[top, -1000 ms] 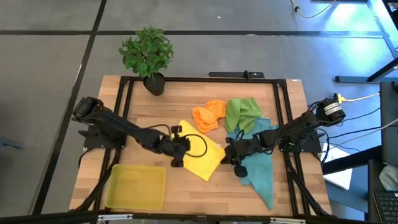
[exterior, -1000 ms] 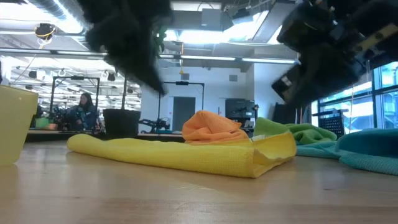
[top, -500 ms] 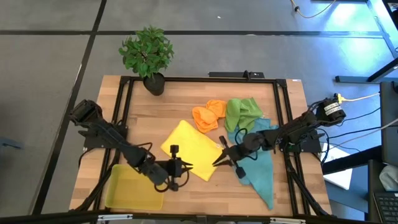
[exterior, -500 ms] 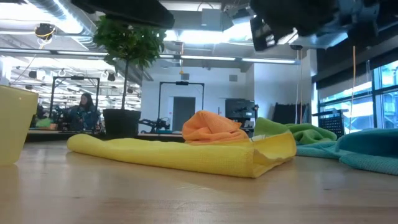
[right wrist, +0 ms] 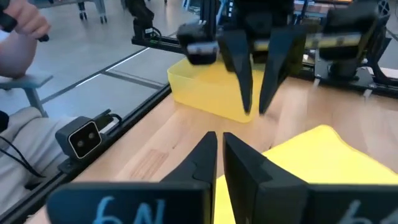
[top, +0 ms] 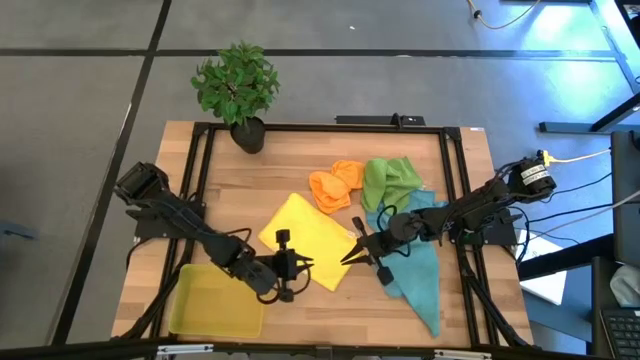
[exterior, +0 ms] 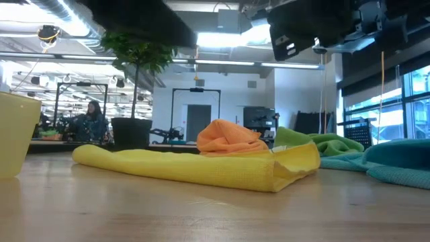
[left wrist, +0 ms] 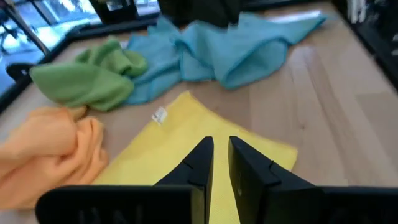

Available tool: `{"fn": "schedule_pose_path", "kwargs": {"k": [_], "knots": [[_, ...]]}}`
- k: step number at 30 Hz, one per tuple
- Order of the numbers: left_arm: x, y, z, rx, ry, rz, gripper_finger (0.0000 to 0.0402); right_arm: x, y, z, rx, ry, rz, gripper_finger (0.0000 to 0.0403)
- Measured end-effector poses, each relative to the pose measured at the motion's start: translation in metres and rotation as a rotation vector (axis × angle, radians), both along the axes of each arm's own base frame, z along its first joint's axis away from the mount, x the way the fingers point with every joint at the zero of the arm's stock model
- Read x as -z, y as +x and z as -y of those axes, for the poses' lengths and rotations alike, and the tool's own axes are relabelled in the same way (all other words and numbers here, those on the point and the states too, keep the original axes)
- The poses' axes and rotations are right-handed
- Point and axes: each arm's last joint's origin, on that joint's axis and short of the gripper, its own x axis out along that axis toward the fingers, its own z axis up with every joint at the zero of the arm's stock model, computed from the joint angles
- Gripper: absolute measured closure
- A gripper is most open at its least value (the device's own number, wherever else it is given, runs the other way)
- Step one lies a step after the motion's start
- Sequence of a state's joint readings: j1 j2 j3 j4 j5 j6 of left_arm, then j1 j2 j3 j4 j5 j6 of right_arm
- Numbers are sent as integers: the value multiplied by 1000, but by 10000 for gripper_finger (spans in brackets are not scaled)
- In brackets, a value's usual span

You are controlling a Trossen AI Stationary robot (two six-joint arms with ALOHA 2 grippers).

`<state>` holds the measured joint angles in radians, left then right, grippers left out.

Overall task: Fold microfiber towels
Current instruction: Fold the yellow microfiber cloth

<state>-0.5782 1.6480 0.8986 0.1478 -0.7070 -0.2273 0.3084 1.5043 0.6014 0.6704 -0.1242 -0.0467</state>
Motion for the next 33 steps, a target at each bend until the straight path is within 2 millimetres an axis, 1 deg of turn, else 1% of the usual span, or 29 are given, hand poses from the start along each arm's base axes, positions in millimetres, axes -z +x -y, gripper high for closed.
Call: {"fn": "schedule_pose_path", "kwargs": {"k": [3,7,13,19,25,28,33], "knots": [[10,6,-4,10,-8,-34,359,0,0,0,2,9,-4,373],[17,10,-7,23,-51,-62,359,-1,0,0,1,4,7,373],[15,14,-3,44,-98,-8,356,0,0,0,4,13,-7,373],[13,13,1,35,-146,17,328,1,0,0,7,25,-25,373],[23,16,7,44,-149,15,311,2,-1,-1,9,36,-38,373],[30,20,5,50,-128,8,312,2,-1,-1,13,48,-48,373],[37,26,2,87,-144,-6,308,3,-1,0,16,46,-59,373]]}}
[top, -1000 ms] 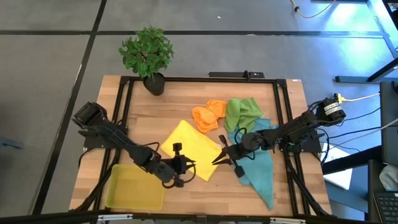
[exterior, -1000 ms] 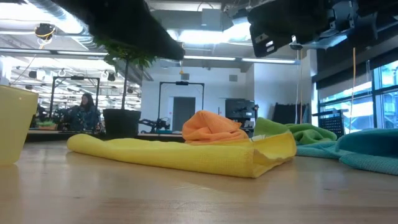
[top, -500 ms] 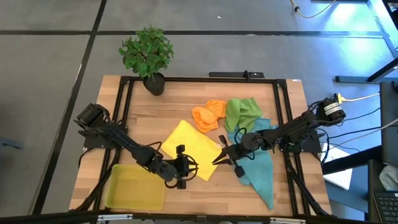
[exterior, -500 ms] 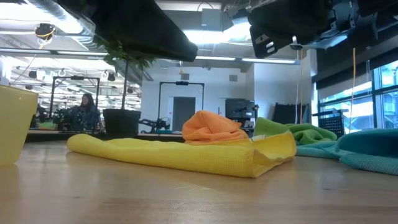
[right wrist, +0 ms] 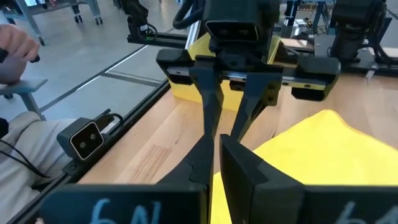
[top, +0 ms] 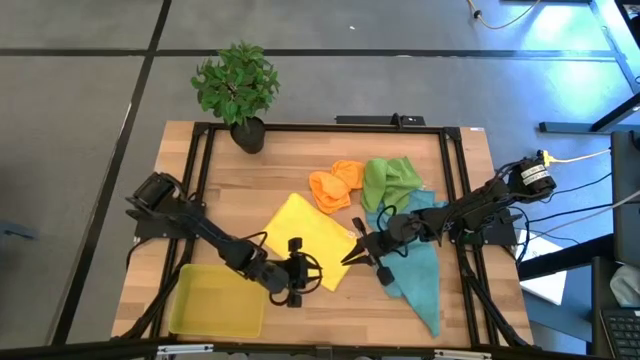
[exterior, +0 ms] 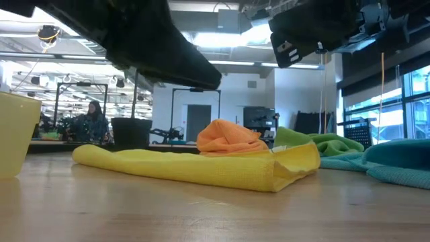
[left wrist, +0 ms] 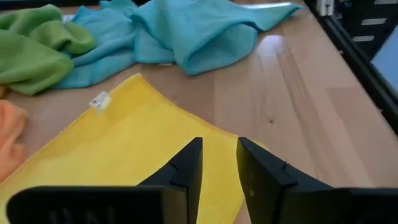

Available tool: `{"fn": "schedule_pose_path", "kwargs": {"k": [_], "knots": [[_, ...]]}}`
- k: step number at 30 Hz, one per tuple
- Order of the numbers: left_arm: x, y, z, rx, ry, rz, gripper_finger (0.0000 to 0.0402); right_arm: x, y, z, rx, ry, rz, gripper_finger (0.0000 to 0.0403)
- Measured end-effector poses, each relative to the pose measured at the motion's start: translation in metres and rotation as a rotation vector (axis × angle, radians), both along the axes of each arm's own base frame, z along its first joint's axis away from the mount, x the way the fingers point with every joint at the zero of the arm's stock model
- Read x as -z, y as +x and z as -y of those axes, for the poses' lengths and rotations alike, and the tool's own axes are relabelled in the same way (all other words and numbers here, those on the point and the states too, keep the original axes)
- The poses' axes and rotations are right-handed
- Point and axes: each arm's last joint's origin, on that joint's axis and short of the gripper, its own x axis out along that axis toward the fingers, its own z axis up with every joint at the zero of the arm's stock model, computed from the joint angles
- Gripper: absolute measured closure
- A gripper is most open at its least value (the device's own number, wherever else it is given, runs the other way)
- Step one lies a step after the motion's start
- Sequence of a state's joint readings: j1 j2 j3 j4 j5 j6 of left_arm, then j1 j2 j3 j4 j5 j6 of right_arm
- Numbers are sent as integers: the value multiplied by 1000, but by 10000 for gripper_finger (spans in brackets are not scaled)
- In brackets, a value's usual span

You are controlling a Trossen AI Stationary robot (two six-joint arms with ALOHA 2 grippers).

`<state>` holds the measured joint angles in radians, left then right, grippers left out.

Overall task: Fold microfiber towels
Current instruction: Fold the yellow microfiber cloth

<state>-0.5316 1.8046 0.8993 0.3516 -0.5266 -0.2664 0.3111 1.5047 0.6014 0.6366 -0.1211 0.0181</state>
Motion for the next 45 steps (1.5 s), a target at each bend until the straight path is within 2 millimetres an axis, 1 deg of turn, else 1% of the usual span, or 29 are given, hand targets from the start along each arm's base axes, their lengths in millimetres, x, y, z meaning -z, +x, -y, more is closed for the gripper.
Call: {"fn": "schedule_pose_path", "kwargs": {"k": [6,10,13,18,21,23,27,32,37,40,45], "knots": [[2,2,-1,12,5,-2,291,4,-1,0,0,-11,-35,373],[5,3,0,17,9,0,265,4,-1,0,0,-11,-36,373],[12,6,2,37,24,5,244,4,-1,0,0,-12,-36,373],[15,22,12,111,84,15,223,4,-1,0,-1,-13,-42,373],[18,33,19,158,124,2,220,5,-1,0,-1,-14,-46,373],[20,39,23,175,152,-35,219,5,-1,0,0,-12,-47,373],[22,44,26,166,183,-138,219,6,-2,0,-2,-15,-58,373],[21,49,32,172,221,-167,219,6,-2,0,-2,-16,-64,373],[35,54,35,198,275,-209,219,6,-2,0,-3,-17,-65,373],[45,59,33,193,299,-263,219,6,-2,0,-2,-18,-65,373],[45,65,31,189,315,-296,219,7,-2,1,-3,-21,-68,373]]}}
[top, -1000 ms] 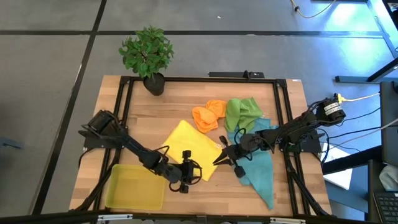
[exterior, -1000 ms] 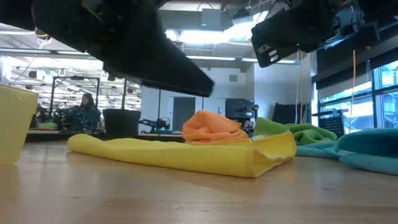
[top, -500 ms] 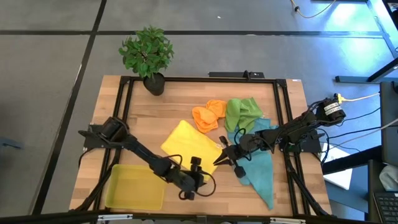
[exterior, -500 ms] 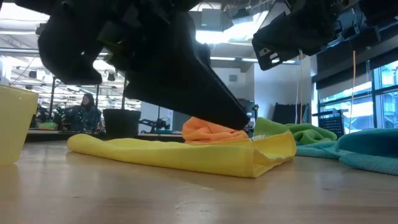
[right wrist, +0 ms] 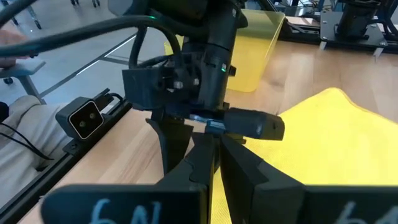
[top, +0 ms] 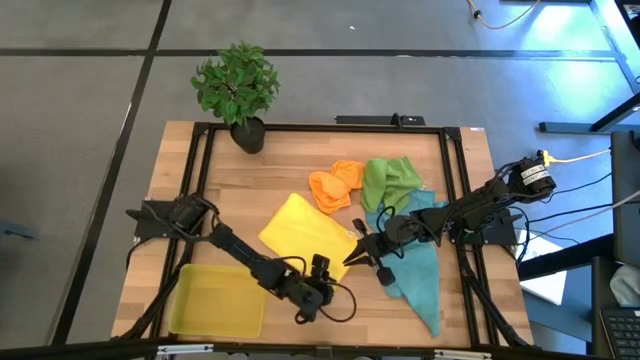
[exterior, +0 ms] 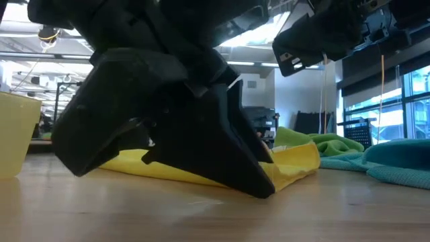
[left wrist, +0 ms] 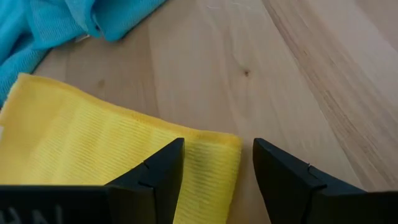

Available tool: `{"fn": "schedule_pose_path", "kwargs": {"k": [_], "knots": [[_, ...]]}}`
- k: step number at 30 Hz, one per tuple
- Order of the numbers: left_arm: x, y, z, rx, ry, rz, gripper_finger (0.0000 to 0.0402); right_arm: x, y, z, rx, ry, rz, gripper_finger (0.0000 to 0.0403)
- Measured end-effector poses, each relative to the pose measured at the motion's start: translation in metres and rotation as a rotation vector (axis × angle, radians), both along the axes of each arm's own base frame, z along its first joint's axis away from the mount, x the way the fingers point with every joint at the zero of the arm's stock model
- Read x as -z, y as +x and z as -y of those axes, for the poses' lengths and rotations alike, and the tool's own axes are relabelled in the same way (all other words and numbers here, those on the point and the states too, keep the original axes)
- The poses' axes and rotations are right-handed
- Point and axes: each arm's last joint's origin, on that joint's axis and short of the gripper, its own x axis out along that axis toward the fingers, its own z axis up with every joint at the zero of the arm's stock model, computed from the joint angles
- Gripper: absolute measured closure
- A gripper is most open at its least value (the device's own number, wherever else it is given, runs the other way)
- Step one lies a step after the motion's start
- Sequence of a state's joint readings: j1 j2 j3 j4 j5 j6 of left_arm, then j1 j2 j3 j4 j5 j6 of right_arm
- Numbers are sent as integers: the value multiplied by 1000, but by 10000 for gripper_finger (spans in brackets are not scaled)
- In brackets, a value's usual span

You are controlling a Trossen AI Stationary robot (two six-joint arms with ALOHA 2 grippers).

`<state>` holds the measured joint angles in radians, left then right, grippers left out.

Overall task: Fold microfiber towels
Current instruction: Fold the yellow microfiber cloth

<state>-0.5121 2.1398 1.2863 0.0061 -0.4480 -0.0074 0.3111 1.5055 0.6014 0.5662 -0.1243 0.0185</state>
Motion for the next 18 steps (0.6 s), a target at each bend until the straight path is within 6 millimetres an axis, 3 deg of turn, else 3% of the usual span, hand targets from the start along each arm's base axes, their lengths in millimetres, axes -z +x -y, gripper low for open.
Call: {"fn": "schedule_pose_path", "kwargs": {"k": [11,18], "knots": [[3,-4,-1,33,75,-55,240,0,0,0,-1,-4,-1,373],[4,-5,-1,40,99,-62,300,0,0,0,-1,-5,-1,373]]}}
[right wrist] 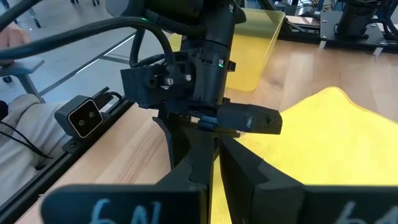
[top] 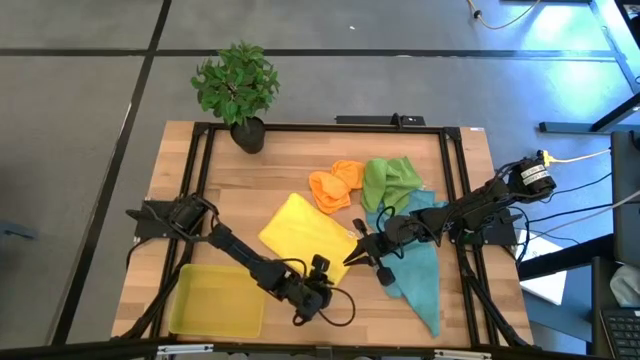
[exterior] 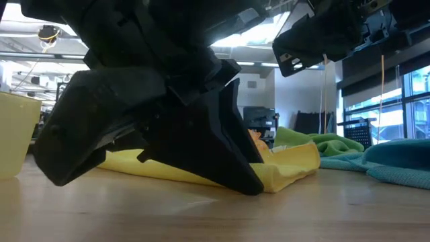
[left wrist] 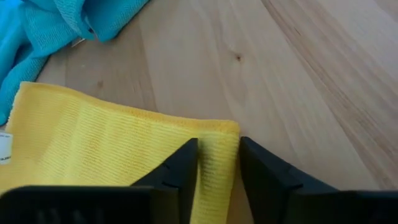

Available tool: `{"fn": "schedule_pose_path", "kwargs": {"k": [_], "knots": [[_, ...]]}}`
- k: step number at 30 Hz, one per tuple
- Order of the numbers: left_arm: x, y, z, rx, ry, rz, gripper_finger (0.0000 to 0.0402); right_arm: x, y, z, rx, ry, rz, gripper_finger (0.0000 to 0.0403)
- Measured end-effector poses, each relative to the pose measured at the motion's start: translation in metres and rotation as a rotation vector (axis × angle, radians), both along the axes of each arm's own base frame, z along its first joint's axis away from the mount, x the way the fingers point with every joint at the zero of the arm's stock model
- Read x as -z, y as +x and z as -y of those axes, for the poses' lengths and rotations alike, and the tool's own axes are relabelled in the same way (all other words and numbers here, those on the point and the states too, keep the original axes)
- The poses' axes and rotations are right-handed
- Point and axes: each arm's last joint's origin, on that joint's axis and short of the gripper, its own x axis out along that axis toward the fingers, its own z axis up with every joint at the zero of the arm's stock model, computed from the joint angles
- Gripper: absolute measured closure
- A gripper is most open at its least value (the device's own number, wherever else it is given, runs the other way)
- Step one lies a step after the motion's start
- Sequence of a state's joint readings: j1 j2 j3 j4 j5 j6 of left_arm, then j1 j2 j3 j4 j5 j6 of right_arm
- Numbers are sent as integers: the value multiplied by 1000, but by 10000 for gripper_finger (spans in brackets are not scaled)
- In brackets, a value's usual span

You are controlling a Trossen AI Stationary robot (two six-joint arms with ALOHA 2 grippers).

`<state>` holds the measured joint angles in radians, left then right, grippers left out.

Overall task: Fold microfiber towels
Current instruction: Fold the yellow microfiber cloth

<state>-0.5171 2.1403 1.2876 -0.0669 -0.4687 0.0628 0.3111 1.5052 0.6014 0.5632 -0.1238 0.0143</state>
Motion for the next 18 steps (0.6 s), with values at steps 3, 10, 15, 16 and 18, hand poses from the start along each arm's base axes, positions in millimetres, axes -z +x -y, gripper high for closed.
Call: {"fn": "schedule_pose_path", "kwargs": {"k": [3,10,15,16,18], "knots": [[1,0,0,-3,6,-2,339,-5,-2,1,-2,-2,13,373],[0,1,-2,-55,23,39,399,-23,-19,2,2,-96,9,373],[-9,-2,-1,-60,25,53,401,-22,-30,4,13,-185,-63,373],[-13,-2,1,-55,17,64,401,-21,-31,4,12,-189,-70,373],[-19,-5,5,-40,2,79,401,-14,-34,5,9,-201,-93,373]]}}
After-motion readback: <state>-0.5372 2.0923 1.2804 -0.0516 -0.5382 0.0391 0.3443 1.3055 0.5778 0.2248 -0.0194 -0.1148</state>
